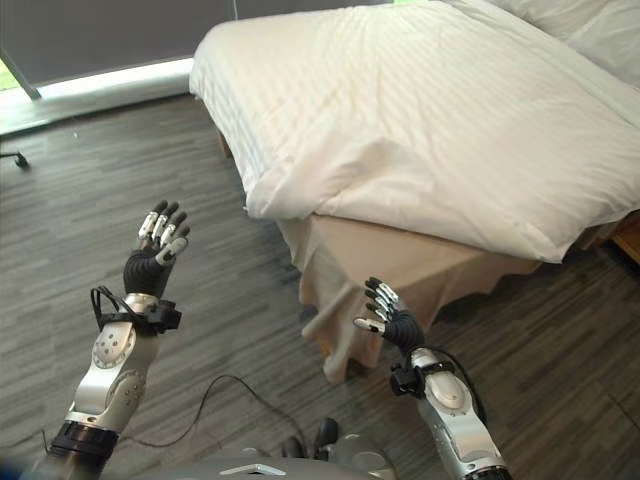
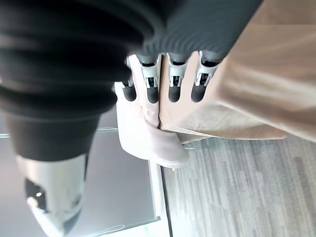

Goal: Making the bed.

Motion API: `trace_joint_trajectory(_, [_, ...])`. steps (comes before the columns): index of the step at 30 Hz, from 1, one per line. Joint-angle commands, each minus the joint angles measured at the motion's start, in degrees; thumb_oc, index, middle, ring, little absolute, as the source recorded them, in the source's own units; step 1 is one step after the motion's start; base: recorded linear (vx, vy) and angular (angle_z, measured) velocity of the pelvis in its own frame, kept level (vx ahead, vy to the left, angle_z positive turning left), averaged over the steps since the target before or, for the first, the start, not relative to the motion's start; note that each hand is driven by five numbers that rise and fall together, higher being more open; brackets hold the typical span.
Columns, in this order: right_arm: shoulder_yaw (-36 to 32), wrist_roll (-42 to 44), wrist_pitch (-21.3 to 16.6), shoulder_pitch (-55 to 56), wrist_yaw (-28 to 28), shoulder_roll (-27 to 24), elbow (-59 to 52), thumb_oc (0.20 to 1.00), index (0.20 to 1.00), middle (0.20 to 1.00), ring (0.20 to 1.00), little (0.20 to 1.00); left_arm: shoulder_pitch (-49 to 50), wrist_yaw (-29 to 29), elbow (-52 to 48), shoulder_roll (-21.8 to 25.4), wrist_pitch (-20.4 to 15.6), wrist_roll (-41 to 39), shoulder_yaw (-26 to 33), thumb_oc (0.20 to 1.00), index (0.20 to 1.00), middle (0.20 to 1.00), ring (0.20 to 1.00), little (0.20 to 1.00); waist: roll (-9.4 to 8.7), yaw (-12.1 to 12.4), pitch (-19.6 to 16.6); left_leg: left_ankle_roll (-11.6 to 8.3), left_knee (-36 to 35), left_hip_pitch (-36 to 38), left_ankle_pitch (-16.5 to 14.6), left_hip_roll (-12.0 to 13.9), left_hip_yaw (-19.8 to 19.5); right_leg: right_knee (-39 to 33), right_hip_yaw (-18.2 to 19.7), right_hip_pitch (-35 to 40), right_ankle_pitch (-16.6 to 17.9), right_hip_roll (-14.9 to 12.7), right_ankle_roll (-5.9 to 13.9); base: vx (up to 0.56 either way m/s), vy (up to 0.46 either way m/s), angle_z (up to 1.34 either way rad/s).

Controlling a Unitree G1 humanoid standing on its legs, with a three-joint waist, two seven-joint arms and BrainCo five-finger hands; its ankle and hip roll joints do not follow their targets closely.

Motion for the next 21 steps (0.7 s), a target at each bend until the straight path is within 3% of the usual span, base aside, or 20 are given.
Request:
trace_joint_trajectory(1, [-1.98, 1.08, -4.18, -2.77, -0.58, -1.65, -1.27, 1.000, 1.000, 1.000, 1.000, 1.000, -2.30, -0.43, -3.69, 1.25, -2.82, -0.11, 2.01, 1.000, 1.000, 1.000, 1.000, 1.000, -0.94, 2.50, -0.89, -2.51, -7.57, 4.80, 7.42, 6.27, -6.12, -0.42, 0.28, 2.77, -2.43, 1.12, 5.33, -0.04, -0.144, -0.23])
trace_joint_trajectory(2, [-2.13, 1.06, -4.31, -3.13, -0.86, -1.96, -0.83, 1.000, 1.000, 1.000, 1.000, 1.000, -2.43, -0.26, -3.63, 0.97, -2.95, -0.54, 1.88, 1.000, 1.000, 1.000, 1.000, 1.000, -1.04, 3.07, -0.30, -2.84, -6.97, 3.78, 7.55, 5.42, -9.78, -0.44, 1.41, 2.75, -2.44, 1.18, 5.17, -0.04, -0.141, -0.24])
trace_joint_trajectory(3, [-2.14, 1.07, -4.32, -3.17, -0.86, -1.95, -0.81, 1.000, 1.000, 1.000, 1.000, 1.000, -2.48, -0.26, -3.61, 0.98, -2.96, -0.54, 1.88, 1.000, 1.000, 1.000, 1.000, 1.000, -1.09, 2.98, -0.33, -2.81, -6.89, 3.62, 7.61, 5.35, -9.87, -0.53, 1.31, 2.71, -2.38, 1.12, 5.16, -0.02, -0.044, -0.20])
trace_joint_trajectory(5, [-3.27, 0.24, -4.83, -3.44, -1.75, -2.04, -0.06, 1.000, 1.000, 1.000, 1.000, 1.000, -1.09, -0.54, -3.61, 0.38, -3.25, -0.98, 2.64, 1.000, 1.000, 1.000, 1.000, 1.000, -1.84, 3.12, -0.50, -2.51, -11.56, 2.10, 6.34, 4.09, -16.88, -1.97, 3.55, 2.54, -1.76, 0.91, 5.25, 0.01, -0.059, -0.23])
trace_joint_trajectory(6, [-4.06, 0.20, -5.14, -3.07, -1.97, -1.97, -0.56, 1.000, 1.000, 1.000, 1.000, 1.000, -0.40, -0.61, -3.64, 0.20, -3.37, -1.05, 2.78, 1.000, 1.000, 1.000, 1.000, 1.000, -1.88, 2.84, -0.69, -2.43, -13.34, 1.66, 7.17, 4.05, -17.89, -2.30, 3.99, 2.57, -1.59, 0.95, 5.31, 0.02, -0.035, -0.41])
trace_joint_trajectory(9, [-5.30, 0.09, -5.81, -2.55, -2.62, -2.00, -0.98, 1.000, 1.000, 1.000, 1.000, 1.000, 0.45, -0.71, -3.56, 0.24, -3.44, -1.18, 2.83, 1.000, 1.000, 1.000, 1.000, 1.000, -1.71, 2.63, -0.77, -2.41, -15.09, 0.95, 8.69, 3.44, -18.84, -2.74, 4.59, 2.58, -1.32, 1.08, 5.45, 0.05, 0.061, -0.32])
trace_joint_trajectory(11, [-6.28, -1.28, -6.44, -2.29, -4.28, -1.41, -0.78, 1.000, 1.000, 1.000, 1.000, 1.000, 1.50, -1.23, -2.91, 0.54, -3.20, -0.97, 2.33, 1.000, 1.000, 1.000, 1.000, 1.000, -0.33, 2.75, -0.97, -1.41, -19.08, 3.70, 9.41, 3.01, -17.93, -3.31, 7.05, 2.55, -0.72, 2.07, 5.44, 0.10, 0.179, -0.56])
trace_joint_trajectory(16, [-8.78, 3.45, -6.50, -2.26, -5.64, 1.39, 0.32, 1.000, 1.000, 1.000, 1.000, 1.000, 2.72, -1.11, -3.93, 1.36, -2.97, -0.71, 3.55, 1.000, 1.000, 1.000, 1.000, 1.000, 0.51, 2.43, -1.87, -0.12, -21.52, 6.71, 9.36, 2.82, -16.54, -2.65, 9.84, 3.07, -1.33, 2.45, 5.52, 0.11, 0.099, -0.48])
trace_joint_trajectory(21, [-11.07, 2.68, -6.40, -2.22, -7.35, 1.46, 1.00, 1.000, 1.000, 1.000, 1.000, 1.000, 3.23, -1.35, -4.89, 1.45, -2.49, -0.97, 3.74, 1.000, 1.000, 1.000, 1.000, 1.000, 0.66, 2.29, -2.10, 0.46, -22.42, 8.15, 8.94, 2.79, -16.25, -2.96, 10.34, 3.96, -1.64, 2.55, 5.54, 0.07, 0.030, -0.16])
